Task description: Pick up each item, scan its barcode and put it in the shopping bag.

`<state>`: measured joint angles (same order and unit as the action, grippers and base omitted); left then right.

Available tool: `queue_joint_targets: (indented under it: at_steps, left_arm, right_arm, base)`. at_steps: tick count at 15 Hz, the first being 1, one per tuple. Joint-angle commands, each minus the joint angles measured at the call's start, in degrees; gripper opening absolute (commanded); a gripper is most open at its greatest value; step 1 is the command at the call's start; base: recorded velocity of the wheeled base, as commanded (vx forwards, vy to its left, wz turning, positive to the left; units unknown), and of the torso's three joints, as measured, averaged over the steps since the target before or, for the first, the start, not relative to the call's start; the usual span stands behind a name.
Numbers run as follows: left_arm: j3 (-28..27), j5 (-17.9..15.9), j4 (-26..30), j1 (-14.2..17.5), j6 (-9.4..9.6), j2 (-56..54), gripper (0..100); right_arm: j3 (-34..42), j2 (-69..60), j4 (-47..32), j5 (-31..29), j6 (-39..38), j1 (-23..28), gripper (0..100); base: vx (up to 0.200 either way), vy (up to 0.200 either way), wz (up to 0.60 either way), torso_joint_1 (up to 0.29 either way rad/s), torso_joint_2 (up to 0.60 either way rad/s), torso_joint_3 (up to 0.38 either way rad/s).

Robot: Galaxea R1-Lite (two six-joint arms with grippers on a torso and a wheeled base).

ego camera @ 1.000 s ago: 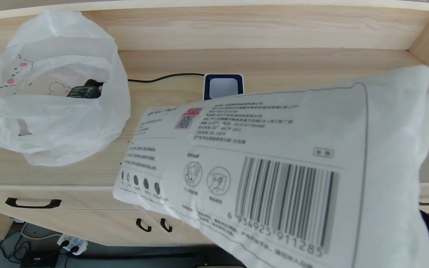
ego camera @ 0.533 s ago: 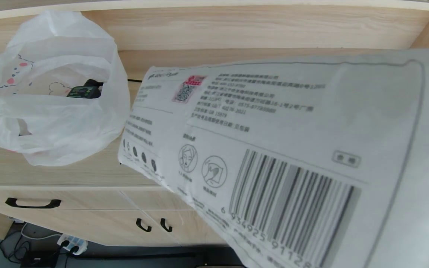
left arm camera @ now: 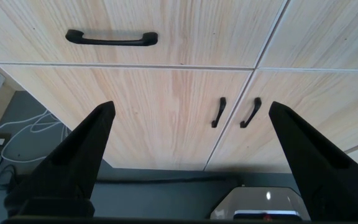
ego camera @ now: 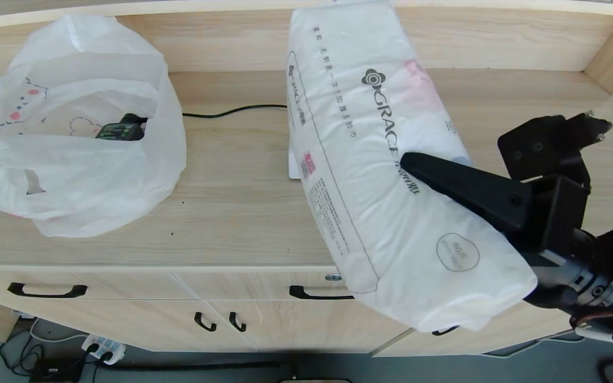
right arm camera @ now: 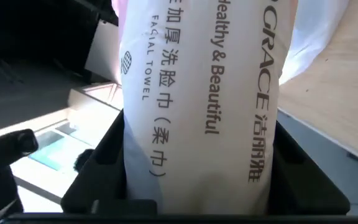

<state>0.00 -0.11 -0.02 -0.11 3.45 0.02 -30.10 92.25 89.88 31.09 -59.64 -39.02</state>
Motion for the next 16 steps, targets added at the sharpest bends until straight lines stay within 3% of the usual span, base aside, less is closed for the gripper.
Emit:
queue_joint_targets:
  at_steps: [1, 3, 5, 6, 7, 9, 10, 11, 13, 14, 16]
  left_arm:
    - [0.0, 0.0, -0.1, 0.0, 0.07, 0.0, 100]
    - [0.0, 0.1, -0.1, 0.0, -0.20, 0.0, 100]
    - [0.0, 0.1, -0.1, 0.0, -0.11, 0.0, 100]
    - [0.0, 0.0, -0.2, 0.0, 0.15, 0.0, 100]
    - [0.0, 0.0, -0.2, 0.0, 0.24, 0.0, 100]
    - [0.0, 0.0, -0.2, 0.0, 0.15, 0.0, 100]
    - [0.0, 0.0, -0.2, 0.0, 0.07, 0.0, 100]
    - [0.0, 0.0, -0.1, 0.0, -0.11, 0.0, 100]
    - [0.0, 0.1, -0.1, 0.0, -0.37, 0.0, 100]
    - [0.0, 0.1, -0.1, 0.0, -0.29, 0.0, 100]
    - [0.0, 0.1, -0.1, 0.0, -0.37, 0.0, 100]
  right_arm:
    - [-0.6, 1.1, -0.2, 0.5, 5.5, 8.9, 0]
    - [-7.2, 0.7, -3.5, 1.3, 11.6, 17.6, 0]
    - [-14.1, 0.4, -10.1, 1.3, 16.4, 19.7, 0]
    - [-21.0, -0.6, -22.0, 1.0, 30.2, 21.4, 0]
    - [-23.0, -2.4, -27.9, 1.1, 34.8, 21.7, 0]
    - [-26.5, -7.8, -37.5, 0.2, 37.3, 20.2, 0]
    - [-29.1, -8.9, -41.4, -1.9, 42.3, 18.5, 0]
    - [-33.1, -8.8, -46.2, -5.6, 48.2, 16.9, 0]
    - [-43.2, -6.8, -55.7, -8.7, 53.4, 13.3, 0]
    - [-45.4, -5.9, -56.8, -9.8, 54.9, 12.1, 0]
    - [-52.6, -1.9, -60.3, -21.2, 61.4, 5.2, 0]
  base:
    - [0.000, 0.000, 0.00, 0.000, 0.00, 0.000]
    - [0.000, 0.000, 0.00, 0.000, 0.00, 0.000]
    - [0.000, 0.000, 0.00, 0.000, 0.00, 0.000]
    - [0.000, 0.000, 0.00, 0.000, 0.00, 0.000]
    - [0.000, 0.000, 0.00, 0.000, 0.00, 0.000]
    - [0.000, 0.000, 0.00, 0.000, 0.00, 0.000]
    - [0.000, 0.000, 0.00, 0.000, 0.00, 0.000]
    - [0.000, 0.000, 0.00, 0.000, 0.00, 0.000]
    - [0.000, 0.000, 0.00, 0.000, 0.00, 0.000]
    - [0.000, 0.000, 0.00, 0.000, 0.00, 0.000]
    - [0.000, 0.000, 0.00, 0.000, 0.00, 0.000]
